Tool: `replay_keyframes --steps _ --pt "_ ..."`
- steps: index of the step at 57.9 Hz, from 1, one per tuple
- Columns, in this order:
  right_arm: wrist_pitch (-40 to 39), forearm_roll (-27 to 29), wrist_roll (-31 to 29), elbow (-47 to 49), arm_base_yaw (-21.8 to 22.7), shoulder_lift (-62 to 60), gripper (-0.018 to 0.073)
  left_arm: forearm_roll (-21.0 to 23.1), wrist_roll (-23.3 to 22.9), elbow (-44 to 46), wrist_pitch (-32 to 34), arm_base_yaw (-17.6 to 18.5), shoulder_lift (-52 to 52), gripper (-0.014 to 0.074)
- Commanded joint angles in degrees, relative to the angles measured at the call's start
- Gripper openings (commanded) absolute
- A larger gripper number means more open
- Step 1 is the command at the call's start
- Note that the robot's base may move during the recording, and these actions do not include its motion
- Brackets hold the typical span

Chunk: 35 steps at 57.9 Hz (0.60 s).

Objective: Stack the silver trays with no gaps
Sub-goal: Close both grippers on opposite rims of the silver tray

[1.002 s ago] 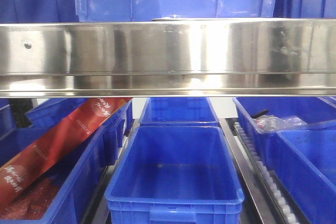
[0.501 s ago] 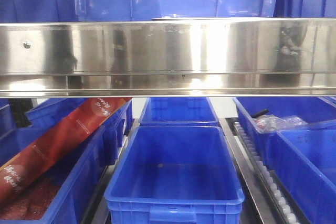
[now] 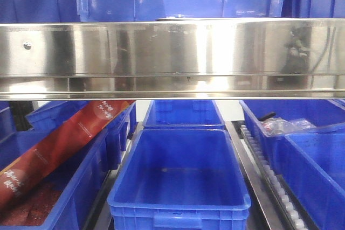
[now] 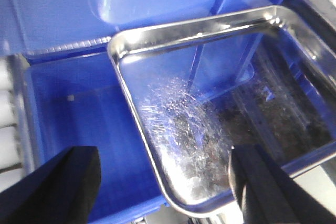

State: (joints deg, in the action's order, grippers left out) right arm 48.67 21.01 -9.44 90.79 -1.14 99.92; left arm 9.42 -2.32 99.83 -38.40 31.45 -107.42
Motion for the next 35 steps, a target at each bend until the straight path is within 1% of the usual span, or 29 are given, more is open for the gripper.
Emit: replay_keyframes --steps 1,12,16,35 --pt "-1.75 -0.24 -0.59 0.61 -0.09 1.16 0.036 0.55 -0.3 0.44 0.94 0.39 -1.04 0.0419" --pt "-3.5 -0.54 -0.59 0.61 -0.09 2.76 0.036 0.68 -0.3 0.44 2.18 0.61 -2.51 0.0413" --pt "-4.0 -1.8 -0.59 0.61 -0.09 3.16 0.036 0.82 -0.3 0.44 2.29 0.75 -3.1 0.0413" --pt "-5.92 -4.54 -0.59 0.61 -0.09 4.06 0.036 1.9 -0.3 0.44 4.29 0.88 -5.5 0.0413"
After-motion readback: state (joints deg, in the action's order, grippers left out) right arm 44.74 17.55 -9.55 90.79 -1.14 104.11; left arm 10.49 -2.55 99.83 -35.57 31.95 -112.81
